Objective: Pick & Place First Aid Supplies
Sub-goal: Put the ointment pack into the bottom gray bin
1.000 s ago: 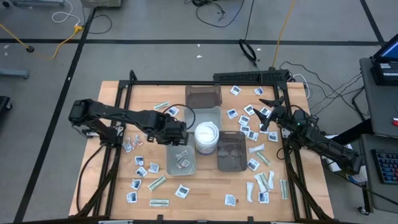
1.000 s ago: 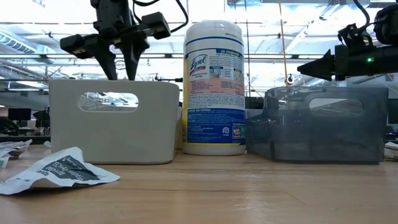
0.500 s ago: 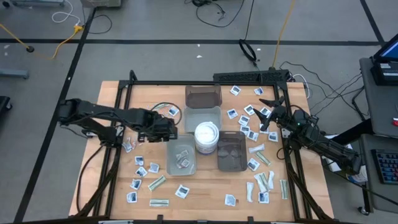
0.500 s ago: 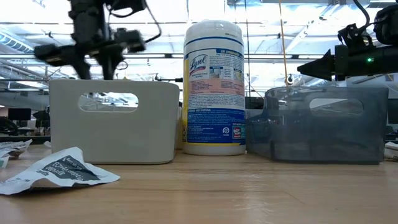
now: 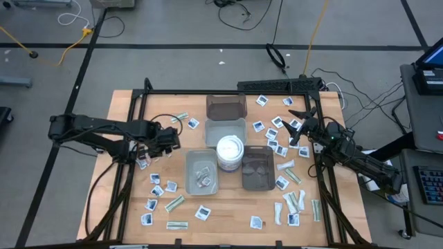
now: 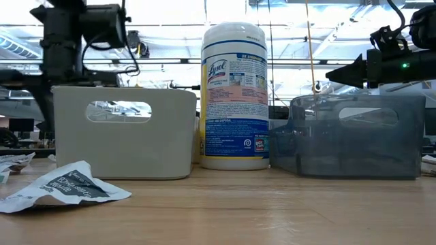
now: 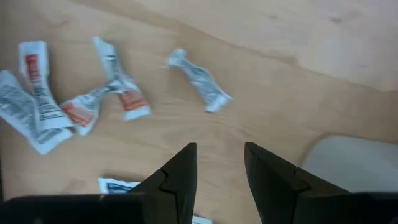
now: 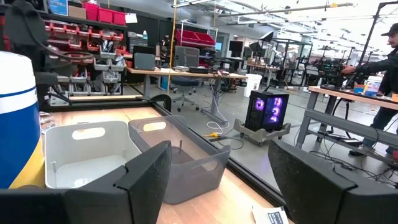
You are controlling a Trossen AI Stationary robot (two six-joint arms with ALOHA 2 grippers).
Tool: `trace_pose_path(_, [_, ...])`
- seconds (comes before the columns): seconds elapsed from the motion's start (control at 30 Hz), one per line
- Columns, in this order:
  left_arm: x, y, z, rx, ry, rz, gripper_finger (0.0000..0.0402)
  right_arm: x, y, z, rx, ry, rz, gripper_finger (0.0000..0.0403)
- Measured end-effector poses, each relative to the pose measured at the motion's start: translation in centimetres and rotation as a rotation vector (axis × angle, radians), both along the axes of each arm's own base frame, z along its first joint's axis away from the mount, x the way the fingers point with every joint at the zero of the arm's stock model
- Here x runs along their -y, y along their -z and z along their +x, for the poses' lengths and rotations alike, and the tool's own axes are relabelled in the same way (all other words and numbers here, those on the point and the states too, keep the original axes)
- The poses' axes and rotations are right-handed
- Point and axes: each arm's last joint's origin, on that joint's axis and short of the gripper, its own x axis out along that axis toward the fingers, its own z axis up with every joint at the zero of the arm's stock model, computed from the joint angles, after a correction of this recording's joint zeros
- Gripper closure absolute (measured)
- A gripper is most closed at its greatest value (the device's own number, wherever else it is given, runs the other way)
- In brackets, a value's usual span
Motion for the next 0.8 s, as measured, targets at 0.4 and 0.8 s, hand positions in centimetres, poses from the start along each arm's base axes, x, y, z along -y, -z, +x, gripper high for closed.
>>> trace_pose_path(0.4, [-1.3,2.2,-1.0,-0.096,-0.110,0.003,0.0266,0.0,0.0,0.0,0.000,0.000,0.000,0.0140])
trace_pose_path(0.8, [-1.9,4.4,0.9,-0.114,-0.125,0.004,0.0266,0.0,0.0,0.0,0.000,0.000,0.000,0.0140])
